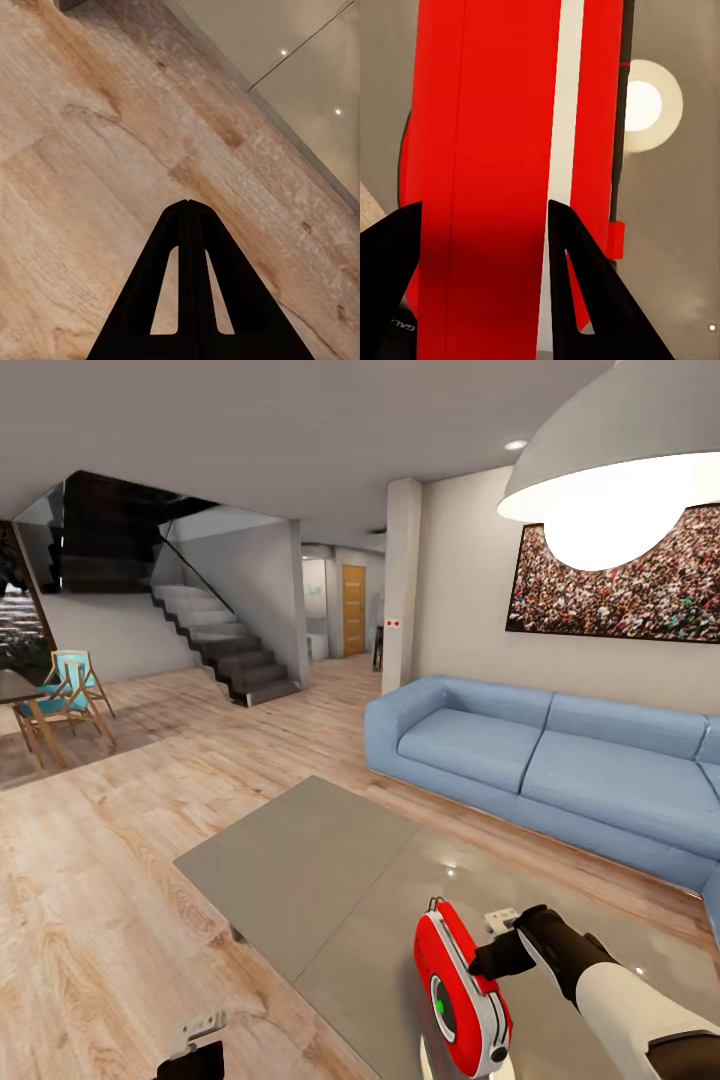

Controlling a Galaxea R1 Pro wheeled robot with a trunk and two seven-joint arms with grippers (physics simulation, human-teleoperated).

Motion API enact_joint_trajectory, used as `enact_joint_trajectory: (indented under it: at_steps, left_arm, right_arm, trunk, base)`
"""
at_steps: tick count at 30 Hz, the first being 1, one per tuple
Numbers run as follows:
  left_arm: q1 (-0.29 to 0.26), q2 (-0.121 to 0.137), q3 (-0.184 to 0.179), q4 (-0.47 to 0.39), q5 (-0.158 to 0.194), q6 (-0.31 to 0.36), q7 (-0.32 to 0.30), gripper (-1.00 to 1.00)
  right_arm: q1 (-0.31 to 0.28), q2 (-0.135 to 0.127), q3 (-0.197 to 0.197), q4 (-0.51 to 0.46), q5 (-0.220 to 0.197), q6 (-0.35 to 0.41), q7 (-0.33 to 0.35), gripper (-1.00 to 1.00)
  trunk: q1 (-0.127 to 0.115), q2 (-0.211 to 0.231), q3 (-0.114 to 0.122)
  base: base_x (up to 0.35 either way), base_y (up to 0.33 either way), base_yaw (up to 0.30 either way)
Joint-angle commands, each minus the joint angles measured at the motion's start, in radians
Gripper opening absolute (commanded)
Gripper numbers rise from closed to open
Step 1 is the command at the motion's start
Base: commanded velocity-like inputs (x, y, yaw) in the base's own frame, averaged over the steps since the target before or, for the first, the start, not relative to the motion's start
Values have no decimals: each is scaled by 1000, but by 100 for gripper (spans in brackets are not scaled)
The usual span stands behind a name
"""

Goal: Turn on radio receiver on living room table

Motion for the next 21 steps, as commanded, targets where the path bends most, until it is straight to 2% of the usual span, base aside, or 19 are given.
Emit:
enact_joint_trajectory:
  at_steps: [1,9,12,21]
  left_arm:
    - [0,0,0,0,0,0,0,-100]
    - [0,0,0,0,0,0,0,-100]
    - [0,0,0,0,0,0,0,-100]
    - [0,0,0,0,0,4,0,-100]
  right_arm:
    - [0,0,-2,0,-5,1,1,-100]
    - [0,0,-2,1,-5,1,3,-100]
    - [0,0,-2,1,-5,1,3,-100]
    - [0,0,-2,1,-5,1,4,-100]
  trunk:
    - [0,0,0]
    - [0,0,0]
    - [11,-21,-9]
    - [11,-21,-9]
  base:
    - [0,0,0]
    - [0,0,0]
    - [0,0,0]
    - [0,0,0]
